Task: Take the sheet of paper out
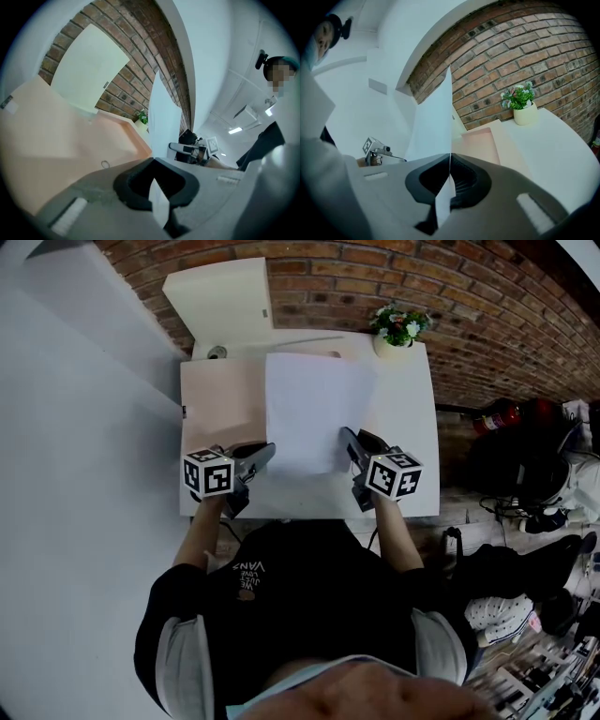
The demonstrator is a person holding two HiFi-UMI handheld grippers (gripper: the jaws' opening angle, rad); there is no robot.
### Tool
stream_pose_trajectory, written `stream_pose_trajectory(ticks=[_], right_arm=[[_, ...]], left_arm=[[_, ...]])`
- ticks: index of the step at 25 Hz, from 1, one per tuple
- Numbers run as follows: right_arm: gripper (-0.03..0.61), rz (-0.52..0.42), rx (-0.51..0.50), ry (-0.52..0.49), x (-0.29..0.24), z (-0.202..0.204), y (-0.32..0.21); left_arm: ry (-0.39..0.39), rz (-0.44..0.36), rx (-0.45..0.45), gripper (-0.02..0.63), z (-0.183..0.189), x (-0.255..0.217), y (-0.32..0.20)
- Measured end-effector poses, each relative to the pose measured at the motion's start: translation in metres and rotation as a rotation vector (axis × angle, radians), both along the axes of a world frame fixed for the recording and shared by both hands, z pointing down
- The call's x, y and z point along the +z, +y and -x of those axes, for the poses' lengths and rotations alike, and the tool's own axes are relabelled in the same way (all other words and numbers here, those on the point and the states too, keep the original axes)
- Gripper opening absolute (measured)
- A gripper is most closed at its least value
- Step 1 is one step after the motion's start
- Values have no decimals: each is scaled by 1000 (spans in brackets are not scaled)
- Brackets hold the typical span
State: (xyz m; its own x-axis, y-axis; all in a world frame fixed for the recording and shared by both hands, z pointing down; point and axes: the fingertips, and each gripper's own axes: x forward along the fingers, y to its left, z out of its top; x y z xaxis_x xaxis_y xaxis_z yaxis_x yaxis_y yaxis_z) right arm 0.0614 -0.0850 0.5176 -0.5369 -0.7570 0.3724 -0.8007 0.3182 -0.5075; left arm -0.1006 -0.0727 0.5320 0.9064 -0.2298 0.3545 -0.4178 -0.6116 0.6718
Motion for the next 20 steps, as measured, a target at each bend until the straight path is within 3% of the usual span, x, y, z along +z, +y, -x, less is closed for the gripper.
stream_pose_trajectory(ticks=[20], right_arm=[[0,108,9,33,32,17,13]], left_arm=[[1,81,7,2,14,25,21]])
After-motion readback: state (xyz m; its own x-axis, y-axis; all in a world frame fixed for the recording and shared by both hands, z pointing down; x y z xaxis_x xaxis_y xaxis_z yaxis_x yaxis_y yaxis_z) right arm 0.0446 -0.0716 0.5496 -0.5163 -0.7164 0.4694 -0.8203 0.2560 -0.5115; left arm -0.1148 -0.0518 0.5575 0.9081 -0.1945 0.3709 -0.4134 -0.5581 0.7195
